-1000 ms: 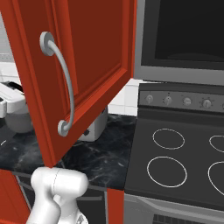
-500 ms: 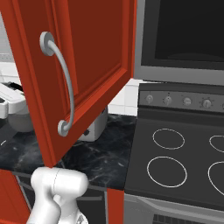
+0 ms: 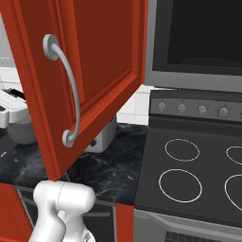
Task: Open the cabinet, pick the kettle from the cabinet, and place it in the sink.
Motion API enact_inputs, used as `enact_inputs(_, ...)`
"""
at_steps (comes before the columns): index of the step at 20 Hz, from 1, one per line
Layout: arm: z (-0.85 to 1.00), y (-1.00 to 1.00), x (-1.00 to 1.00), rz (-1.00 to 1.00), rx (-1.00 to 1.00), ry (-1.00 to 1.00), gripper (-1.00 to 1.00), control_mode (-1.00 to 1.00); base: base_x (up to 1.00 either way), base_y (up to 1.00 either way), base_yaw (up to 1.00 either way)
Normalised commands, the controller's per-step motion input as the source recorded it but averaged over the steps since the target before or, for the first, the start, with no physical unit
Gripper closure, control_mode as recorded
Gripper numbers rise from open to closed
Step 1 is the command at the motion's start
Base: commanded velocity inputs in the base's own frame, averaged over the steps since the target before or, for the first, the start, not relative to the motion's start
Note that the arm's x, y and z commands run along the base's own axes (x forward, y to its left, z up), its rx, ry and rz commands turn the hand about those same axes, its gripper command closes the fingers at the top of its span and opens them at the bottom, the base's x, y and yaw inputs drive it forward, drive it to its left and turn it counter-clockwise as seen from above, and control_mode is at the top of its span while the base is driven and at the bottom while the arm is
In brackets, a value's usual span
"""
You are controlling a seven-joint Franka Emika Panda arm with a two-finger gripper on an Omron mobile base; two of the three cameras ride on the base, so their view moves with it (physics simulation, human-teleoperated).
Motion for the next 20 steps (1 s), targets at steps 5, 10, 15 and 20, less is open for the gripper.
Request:
enact_inputs(5,0.0,0.0,0.0,0.0,0.0,0.0,1.0,-1.0,0.0,0.0,0.0)
enact_inputs(10,0.0,0.0,0.0,0.0,0.0,0.0,1.0,-1.0,0.0,0.0,0.0)
enact_inputs(15,0.0,0.0,-0.01,0.0,0.0,0.0,1.0,-1.0,0.0,0.0,0.0)
enact_inputs(20,0.0,0.01,-0.31,0.0,0.0,0.01,1.0,-1.0,0.0,0.0,0.0)
